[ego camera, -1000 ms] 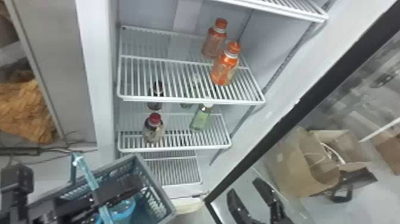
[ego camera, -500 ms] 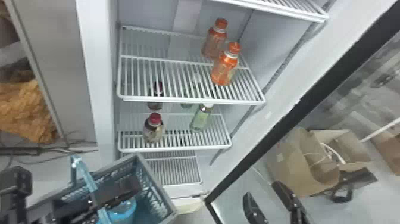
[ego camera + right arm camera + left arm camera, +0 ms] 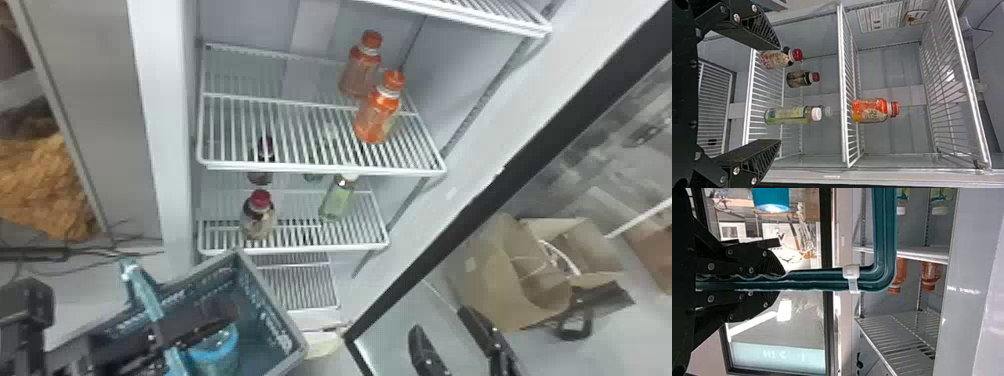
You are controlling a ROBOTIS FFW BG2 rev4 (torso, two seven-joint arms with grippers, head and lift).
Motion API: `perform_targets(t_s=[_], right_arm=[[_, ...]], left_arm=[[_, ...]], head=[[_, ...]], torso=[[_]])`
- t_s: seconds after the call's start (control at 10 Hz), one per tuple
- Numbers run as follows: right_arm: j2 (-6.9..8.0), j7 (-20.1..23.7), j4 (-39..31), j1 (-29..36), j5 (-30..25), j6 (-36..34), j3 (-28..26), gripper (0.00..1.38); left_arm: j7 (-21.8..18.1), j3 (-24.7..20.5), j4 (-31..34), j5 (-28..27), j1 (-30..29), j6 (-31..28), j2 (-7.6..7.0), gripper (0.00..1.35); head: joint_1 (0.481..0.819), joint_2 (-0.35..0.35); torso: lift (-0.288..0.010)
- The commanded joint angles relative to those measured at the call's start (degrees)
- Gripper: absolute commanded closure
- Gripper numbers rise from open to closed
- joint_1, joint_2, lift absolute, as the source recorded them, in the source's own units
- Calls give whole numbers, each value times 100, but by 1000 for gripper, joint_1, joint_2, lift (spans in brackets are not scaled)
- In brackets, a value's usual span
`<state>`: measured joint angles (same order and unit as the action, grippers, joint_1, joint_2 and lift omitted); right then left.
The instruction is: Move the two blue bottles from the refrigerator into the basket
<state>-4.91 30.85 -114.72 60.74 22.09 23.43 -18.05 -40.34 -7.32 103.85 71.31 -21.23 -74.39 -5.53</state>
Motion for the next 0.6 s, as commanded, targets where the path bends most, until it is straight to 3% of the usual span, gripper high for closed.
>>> perform_targets(t_s=[0.0,0.5], right_arm=[[-1,0,5,0,-3,-22,0,219],[-1,0,5,14,-3,-50,-12,222]], left_arm=[[0,0,0,-13,0,-14,-9,1202],[0,0,0,-24,0,-42,-9,1202]], head=[[695,-350],[695,-350]], torso=[[-10],[-10]])
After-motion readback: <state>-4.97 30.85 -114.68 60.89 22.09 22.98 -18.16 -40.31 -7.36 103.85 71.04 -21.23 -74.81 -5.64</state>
